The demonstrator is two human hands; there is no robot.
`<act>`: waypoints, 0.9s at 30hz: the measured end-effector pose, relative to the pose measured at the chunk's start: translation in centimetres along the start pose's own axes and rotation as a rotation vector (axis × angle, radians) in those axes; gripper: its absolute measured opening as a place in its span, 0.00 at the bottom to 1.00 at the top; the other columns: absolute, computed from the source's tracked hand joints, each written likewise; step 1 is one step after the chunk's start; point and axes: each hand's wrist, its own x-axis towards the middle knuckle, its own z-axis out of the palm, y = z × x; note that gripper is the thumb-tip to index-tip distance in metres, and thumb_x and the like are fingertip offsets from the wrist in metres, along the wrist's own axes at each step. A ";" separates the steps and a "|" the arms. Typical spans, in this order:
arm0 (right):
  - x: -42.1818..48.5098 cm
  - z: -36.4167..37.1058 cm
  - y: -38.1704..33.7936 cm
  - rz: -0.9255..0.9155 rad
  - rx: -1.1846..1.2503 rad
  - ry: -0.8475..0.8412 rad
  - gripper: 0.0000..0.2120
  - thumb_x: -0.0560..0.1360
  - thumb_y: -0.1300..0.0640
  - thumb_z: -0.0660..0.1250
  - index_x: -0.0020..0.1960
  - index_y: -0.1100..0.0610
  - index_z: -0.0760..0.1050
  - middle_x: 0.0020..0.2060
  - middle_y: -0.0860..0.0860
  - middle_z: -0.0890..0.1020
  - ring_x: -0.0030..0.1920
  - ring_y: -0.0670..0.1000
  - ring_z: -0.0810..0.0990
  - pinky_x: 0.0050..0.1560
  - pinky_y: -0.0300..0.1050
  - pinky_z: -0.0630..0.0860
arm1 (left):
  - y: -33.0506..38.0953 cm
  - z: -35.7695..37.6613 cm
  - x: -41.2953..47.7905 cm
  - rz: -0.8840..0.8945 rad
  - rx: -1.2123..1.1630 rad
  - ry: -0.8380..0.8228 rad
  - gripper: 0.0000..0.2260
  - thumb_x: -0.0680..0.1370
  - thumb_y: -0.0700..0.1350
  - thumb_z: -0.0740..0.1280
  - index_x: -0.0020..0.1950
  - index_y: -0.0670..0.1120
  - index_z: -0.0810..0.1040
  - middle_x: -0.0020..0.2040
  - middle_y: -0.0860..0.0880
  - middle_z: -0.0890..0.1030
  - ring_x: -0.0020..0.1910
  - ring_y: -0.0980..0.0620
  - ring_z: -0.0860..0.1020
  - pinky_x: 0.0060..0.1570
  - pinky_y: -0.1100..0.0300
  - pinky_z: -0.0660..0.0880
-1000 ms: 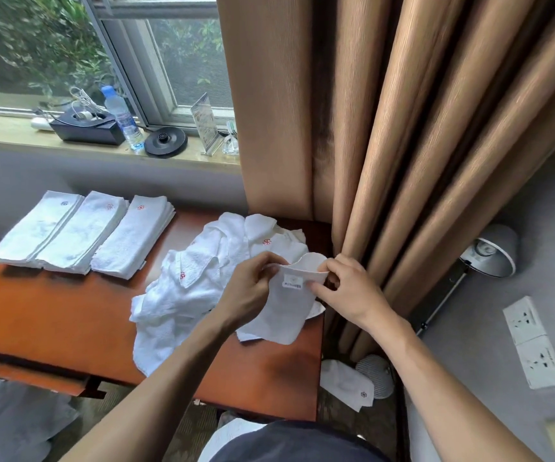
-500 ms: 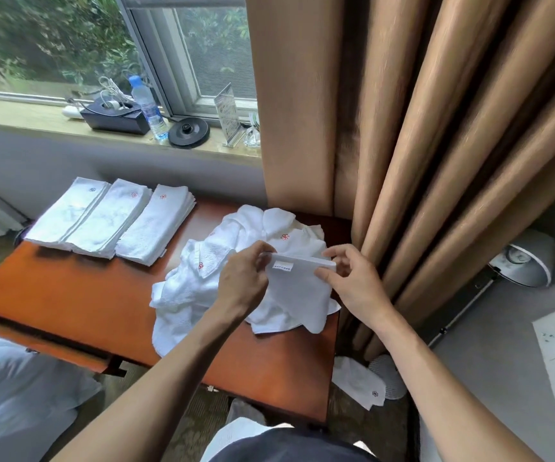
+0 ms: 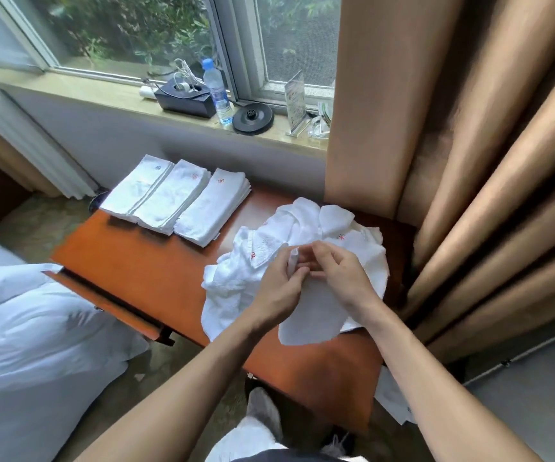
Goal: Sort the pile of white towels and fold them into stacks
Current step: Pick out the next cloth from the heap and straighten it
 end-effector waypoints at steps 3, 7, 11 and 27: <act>1.0 2.1 -0.2 0.017 0.002 0.057 0.13 0.86 0.57 0.60 0.57 0.60 0.82 0.49 0.56 0.87 0.48 0.51 0.86 0.53 0.44 0.82 | -0.9 -3.7 0.5 -0.027 0.035 0.066 0.11 0.85 0.38 0.60 0.62 0.46 0.80 0.57 0.50 0.84 0.60 0.55 0.80 0.61 0.58 0.73; 2.3 4.8 -0.1 0.022 -0.137 0.123 0.11 0.86 0.58 0.60 0.56 0.55 0.82 0.49 0.50 0.85 0.48 0.45 0.82 0.49 0.38 0.80 | -2.9 -10.1 0.8 -0.003 0.078 0.078 0.11 0.87 0.39 0.59 0.60 0.41 0.80 0.57 0.38 0.83 0.60 0.40 0.79 0.64 0.46 0.73; 3.9 8.2 1.2 0.056 -0.224 0.138 0.10 0.84 0.59 0.62 0.61 0.52 0.80 0.56 0.45 0.83 0.58 0.43 0.81 0.60 0.39 0.77 | -3.2 -16.0 2.4 0.060 0.059 -0.019 0.11 0.86 0.41 0.60 0.59 0.45 0.82 0.57 0.42 0.83 0.55 0.49 0.78 0.59 0.51 0.71; 11.3 27.8 4.0 0.088 -0.192 0.155 0.06 0.80 0.53 0.71 0.56 0.47 0.83 0.51 0.48 0.87 0.54 0.48 0.85 0.53 0.44 0.82 | -7.3 -37.5 8.9 -0.021 -0.244 -0.181 0.09 0.86 0.38 0.61 0.58 0.38 0.80 0.49 0.45 0.83 0.49 0.50 0.79 0.53 0.55 0.73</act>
